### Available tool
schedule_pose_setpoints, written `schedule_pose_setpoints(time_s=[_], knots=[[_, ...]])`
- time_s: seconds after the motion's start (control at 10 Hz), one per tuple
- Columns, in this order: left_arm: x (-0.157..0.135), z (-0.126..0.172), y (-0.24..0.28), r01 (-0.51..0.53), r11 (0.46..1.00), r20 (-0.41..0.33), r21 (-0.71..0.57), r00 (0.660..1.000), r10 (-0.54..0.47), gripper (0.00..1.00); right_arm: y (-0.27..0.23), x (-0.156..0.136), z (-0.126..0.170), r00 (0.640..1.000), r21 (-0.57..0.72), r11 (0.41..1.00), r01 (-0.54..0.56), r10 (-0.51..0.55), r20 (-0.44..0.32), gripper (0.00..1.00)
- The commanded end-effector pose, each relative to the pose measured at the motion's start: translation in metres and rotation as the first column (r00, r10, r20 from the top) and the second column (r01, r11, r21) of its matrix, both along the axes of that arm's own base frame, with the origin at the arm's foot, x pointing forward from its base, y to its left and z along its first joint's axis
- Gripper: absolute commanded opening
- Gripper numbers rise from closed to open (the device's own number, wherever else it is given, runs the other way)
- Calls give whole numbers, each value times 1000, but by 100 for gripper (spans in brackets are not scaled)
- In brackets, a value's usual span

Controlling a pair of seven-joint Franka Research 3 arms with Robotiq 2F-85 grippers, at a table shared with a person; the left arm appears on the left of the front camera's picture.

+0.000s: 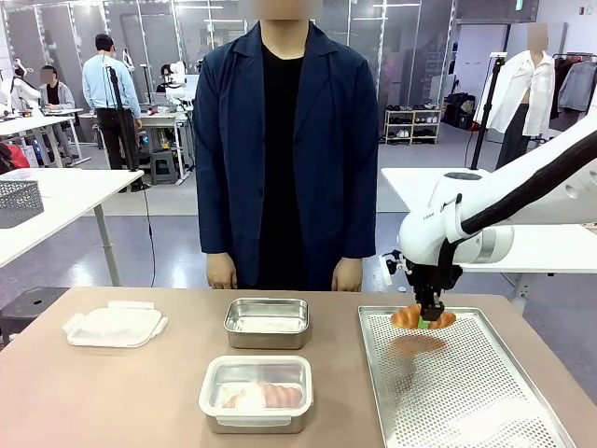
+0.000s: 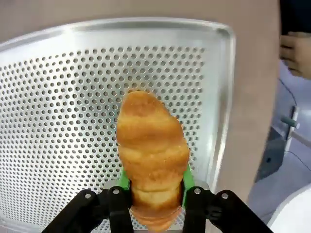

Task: Place the bread into the airtight container.
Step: Pick up a Butter Roll and place it into an empty Airtight Container.

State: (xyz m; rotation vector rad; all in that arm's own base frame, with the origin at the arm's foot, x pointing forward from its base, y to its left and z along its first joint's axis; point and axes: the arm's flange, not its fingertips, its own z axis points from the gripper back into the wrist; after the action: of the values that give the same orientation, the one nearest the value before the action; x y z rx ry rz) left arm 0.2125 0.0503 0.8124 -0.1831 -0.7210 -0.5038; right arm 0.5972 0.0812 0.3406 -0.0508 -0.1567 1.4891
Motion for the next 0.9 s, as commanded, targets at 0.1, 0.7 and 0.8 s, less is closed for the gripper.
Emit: schedule_pose_setpoints(time_s=[0.1, 0.7, 0.8], knots=[[-1, 0, 0, 7, 1000, 1, 9, 1000, -7, 100, 60, -24, 56, 995, 12, 998, 67, -68, 76, 44], [-1, 0, 0, 7, 1000, 1, 9, 1000, -7, 100, 252, -21, 65, 991, -17, 997, 75, -73, 113, 44], [-1, 0, 0, 7, 1000, 1, 9, 1000, -7, 100, 280, -16, 59, 990, -12, 997, 72, -70, 121, 44]])
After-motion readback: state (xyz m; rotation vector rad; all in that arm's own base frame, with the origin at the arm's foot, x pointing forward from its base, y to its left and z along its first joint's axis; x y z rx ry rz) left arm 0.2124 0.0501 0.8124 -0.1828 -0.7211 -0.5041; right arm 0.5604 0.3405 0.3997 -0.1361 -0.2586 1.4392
